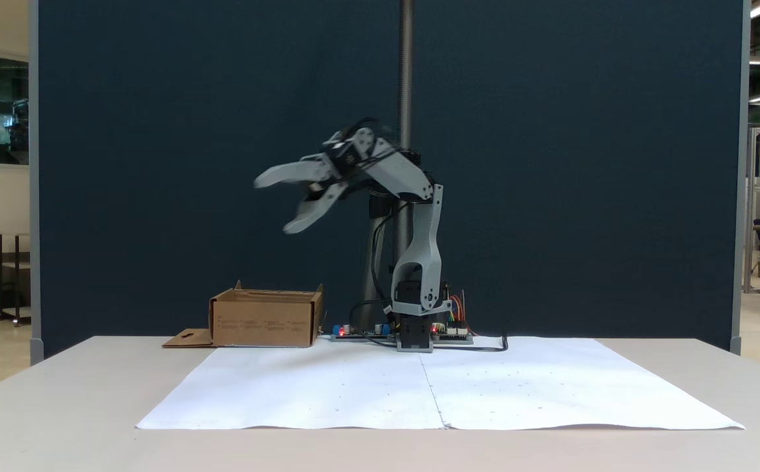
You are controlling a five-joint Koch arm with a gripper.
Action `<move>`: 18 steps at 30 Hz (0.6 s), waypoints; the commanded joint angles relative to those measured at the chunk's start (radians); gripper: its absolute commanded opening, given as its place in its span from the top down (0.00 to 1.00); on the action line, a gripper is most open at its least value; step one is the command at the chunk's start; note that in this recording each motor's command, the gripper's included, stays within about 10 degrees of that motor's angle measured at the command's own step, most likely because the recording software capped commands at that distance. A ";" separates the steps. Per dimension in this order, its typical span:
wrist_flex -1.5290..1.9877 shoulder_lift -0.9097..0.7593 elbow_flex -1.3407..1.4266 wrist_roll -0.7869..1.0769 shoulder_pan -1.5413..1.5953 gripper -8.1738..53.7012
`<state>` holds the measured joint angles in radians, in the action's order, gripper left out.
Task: Grasp a green dice and put it in the bin.
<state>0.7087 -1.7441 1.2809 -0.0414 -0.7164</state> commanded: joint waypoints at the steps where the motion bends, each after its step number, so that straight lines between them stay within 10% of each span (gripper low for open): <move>1: -0.066 -0.089 0.044 -0.063 0.087 0.16; 18: -0.681 -0.551 1.394 0.020 0.644 0.17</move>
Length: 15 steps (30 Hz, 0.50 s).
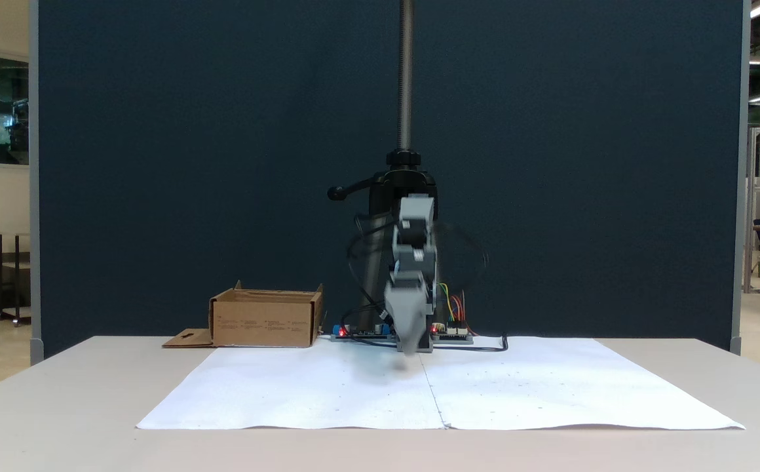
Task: Grasp a green dice and put it in the bin.
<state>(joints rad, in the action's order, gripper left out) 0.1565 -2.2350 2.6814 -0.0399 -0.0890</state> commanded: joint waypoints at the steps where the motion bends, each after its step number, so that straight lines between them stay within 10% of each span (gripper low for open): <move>1: -0.165 -0.084 0.048 0.025 0.035 0.17; 15: -0.932 -0.132 0.449 0.041 0.054 0.13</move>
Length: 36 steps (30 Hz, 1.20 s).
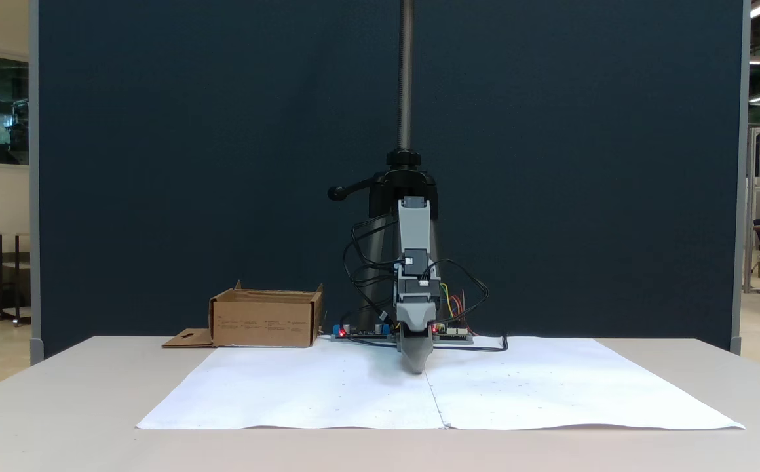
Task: Grasp a green dice and put it in the bin.
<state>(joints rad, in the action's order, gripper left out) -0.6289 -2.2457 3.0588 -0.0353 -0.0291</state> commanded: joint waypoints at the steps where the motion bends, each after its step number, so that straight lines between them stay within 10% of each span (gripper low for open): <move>1: -0.168 -0.121 0.072 0.037 -0.008 0.13; 36: -0.711 -0.121 0.072 0.095 -0.015 0.12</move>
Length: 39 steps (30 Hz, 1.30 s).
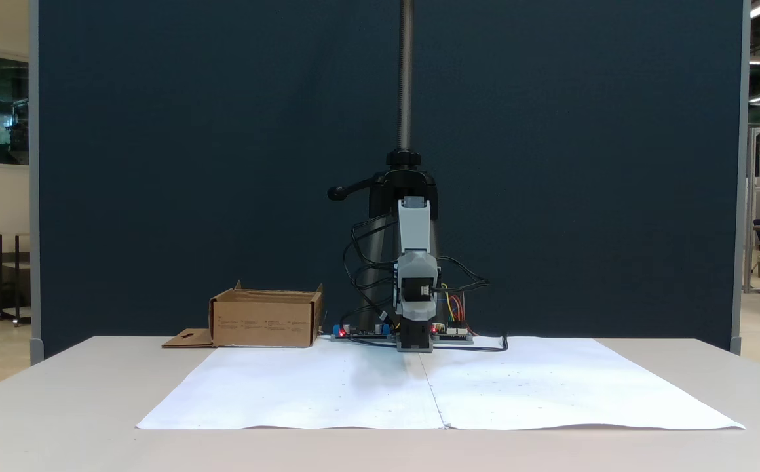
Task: Grasp a green dice and put it in the bin.
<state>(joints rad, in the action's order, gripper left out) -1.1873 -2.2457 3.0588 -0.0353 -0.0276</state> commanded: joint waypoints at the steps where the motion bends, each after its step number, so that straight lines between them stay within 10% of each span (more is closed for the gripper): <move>1: -0.171 -0.121 0.072 0.095 -0.017 0.12; 39: -0.274 -0.121 0.072 0.089 -0.015 0.13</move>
<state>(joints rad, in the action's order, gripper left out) -1.2870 -2.2457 3.0603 -0.0215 -0.0276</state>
